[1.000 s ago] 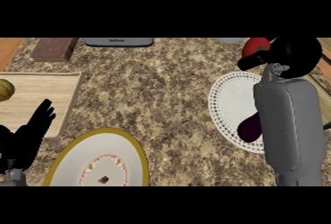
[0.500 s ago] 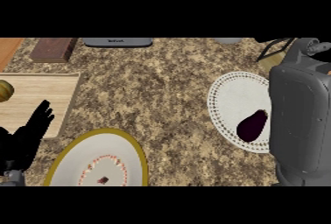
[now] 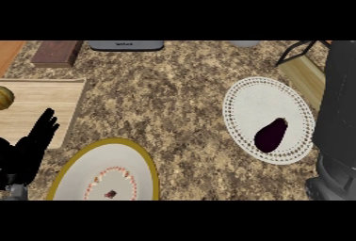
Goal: Pick the tomato from the placemat and place it in the tiered shelf
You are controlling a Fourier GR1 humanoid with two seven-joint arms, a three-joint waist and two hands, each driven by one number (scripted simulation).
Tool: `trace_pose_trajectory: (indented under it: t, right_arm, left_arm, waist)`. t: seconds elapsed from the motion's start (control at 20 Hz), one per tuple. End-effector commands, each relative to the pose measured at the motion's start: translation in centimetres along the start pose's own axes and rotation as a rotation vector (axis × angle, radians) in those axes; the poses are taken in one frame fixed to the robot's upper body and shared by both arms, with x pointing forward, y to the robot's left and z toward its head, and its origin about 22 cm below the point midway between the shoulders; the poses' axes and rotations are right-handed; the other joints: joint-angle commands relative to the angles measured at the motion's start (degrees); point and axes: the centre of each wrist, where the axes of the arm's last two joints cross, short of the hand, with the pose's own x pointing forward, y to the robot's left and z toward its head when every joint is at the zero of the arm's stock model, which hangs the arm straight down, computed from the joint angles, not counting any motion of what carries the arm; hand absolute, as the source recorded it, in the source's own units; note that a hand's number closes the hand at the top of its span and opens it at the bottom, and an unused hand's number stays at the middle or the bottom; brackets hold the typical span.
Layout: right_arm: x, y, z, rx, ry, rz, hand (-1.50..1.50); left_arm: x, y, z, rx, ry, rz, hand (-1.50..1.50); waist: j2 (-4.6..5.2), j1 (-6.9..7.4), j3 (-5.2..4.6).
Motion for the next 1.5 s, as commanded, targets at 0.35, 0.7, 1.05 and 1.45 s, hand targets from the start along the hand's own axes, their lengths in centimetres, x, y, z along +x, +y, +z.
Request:
trace_pose_trajectory:
  t: [0.35,0.7,1.05,1.45]
  right_arm:
    - [2.0,-1.9,-4.8,-0.016,0.165,0.208,1.50]
    - [-1.4,-1.6,-8.8,-0.058,0.187,0.286,1.50]
    - [-4.2,-0.2,-11.8,-0.041,0.206,0.293,1.50]
    - [-9.1,1.7,-16.1,-0.033,0.277,0.236,1.50]
  left_arm:
    - [-0.3,0.2,-0.1,0.006,-0.001,-0.013,0.00]
    - [1.0,-0.2,-0.3,-0.012,-0.003,0.015,0.00]
    - [0.5,0.5,-0.5,0.000,0.011,0.005,0.00]
    - [1.1,-0.9,-0.3,-0.019,-0.004,-0.015,0.00]
  waist:
    - [0.24,0.68,-0.01]
    - [0.20,0.24,0.03]
    - [0.24,0.17,0.02]
    - [0.34,0.45,0.06]
